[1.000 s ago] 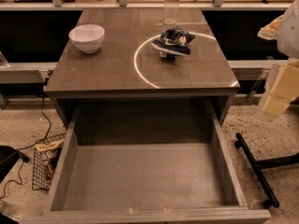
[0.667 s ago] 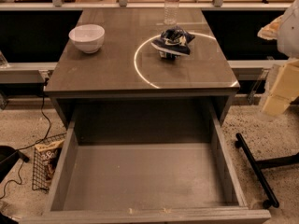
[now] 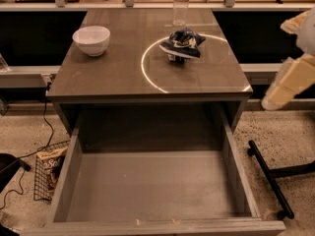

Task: Place blue chip bag into top drawer

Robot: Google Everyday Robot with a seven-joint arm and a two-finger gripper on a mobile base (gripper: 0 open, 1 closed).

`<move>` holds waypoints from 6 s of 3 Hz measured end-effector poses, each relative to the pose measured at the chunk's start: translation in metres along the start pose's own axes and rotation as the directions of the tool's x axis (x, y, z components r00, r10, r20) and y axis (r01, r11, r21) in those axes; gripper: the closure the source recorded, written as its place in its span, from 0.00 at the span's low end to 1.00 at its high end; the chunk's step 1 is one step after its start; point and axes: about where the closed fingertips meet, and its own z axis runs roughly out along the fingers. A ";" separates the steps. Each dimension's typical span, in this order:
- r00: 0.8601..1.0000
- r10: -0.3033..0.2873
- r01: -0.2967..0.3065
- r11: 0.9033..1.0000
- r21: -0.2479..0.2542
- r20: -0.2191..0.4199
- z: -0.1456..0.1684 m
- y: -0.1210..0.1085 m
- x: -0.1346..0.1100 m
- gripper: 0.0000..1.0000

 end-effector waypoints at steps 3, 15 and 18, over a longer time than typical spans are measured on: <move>0.811 0.301 -0.372 0.927 0.046 0.502 0.101 -0.110 -0.035 0.00; 0.639 0.284 -0.210 0.958 -0.193 0.714 0.265 -0.170 -0.204 1.00; 0.809 0.068 -0.061 0.998 -0.032 0.583 0.161 -0.206 -0.261 1.00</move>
Offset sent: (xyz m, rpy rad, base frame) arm 0.2362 -0.0346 0.0203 0.7907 -0.6600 -0.3382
